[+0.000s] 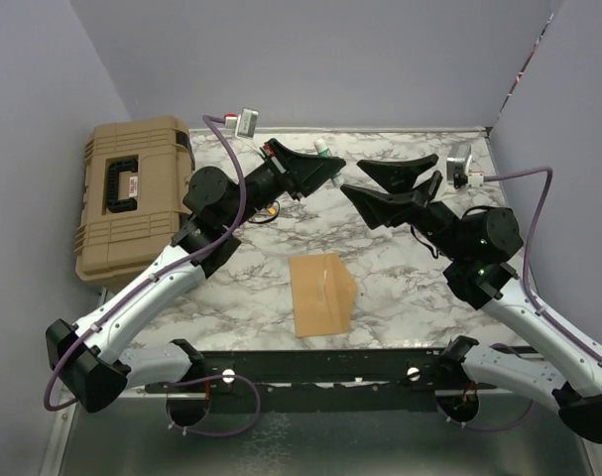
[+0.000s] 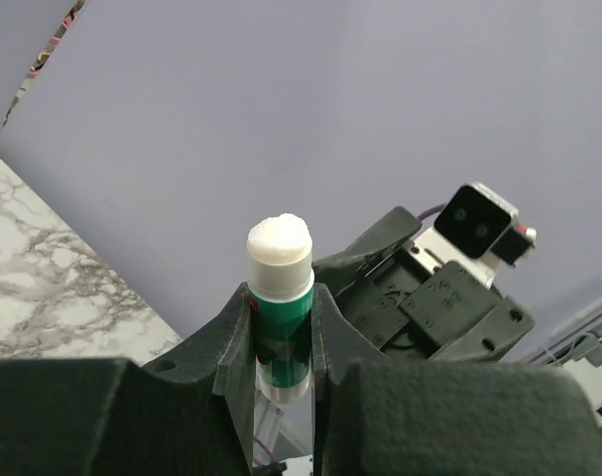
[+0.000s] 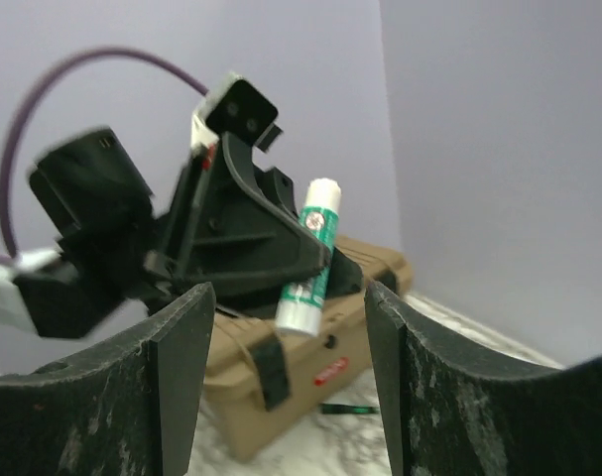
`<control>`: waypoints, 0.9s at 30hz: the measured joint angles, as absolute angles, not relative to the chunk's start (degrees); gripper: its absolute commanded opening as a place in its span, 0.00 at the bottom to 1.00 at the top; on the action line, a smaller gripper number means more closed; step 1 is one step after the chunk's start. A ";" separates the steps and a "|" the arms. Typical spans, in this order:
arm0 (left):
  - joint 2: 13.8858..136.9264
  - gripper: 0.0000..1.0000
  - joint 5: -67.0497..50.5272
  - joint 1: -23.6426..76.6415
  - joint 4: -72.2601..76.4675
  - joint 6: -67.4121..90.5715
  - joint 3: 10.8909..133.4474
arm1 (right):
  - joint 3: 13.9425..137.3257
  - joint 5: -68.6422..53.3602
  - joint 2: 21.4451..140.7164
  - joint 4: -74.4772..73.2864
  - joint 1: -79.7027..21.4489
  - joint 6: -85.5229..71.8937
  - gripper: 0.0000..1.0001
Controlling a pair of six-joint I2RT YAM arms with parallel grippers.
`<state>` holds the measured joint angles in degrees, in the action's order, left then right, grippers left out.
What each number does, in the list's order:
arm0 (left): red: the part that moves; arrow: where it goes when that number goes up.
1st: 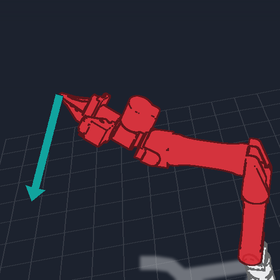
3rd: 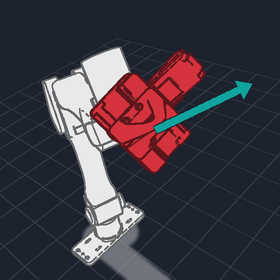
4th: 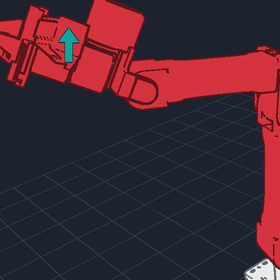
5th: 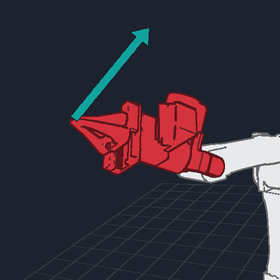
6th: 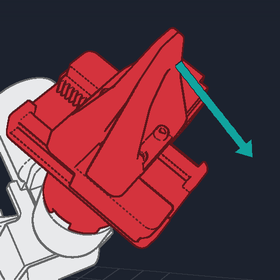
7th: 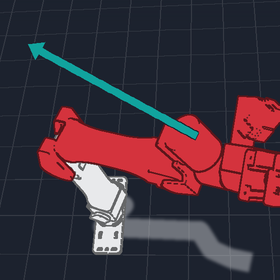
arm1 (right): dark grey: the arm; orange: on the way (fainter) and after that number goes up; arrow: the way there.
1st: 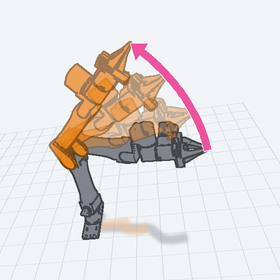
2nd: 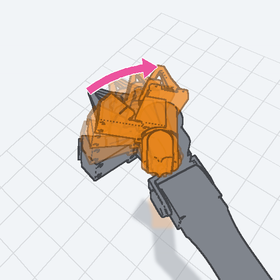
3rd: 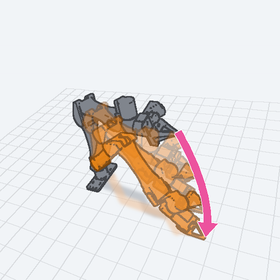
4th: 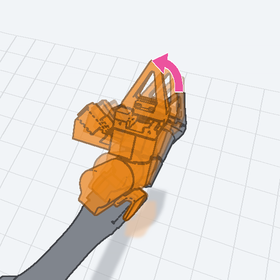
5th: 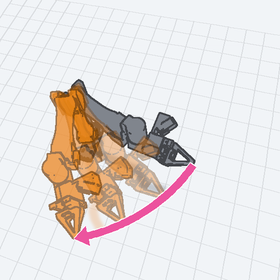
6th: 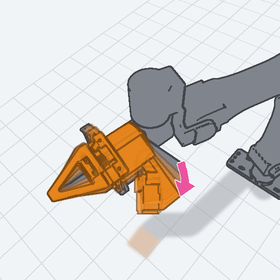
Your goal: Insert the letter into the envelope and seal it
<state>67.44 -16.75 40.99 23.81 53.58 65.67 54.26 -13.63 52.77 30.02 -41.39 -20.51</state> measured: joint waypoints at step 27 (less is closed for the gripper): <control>69.89 0.00 -15.77 40.86 20.01 61.08 68.99 | 57.52 -16.12 56.75 26.09 -41.56 8.73 0.54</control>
<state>69.89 -15.77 40.86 20.01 61.08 68.99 57.52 -16.12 56.75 26.09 -41.56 8.73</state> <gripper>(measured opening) 0.202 0.538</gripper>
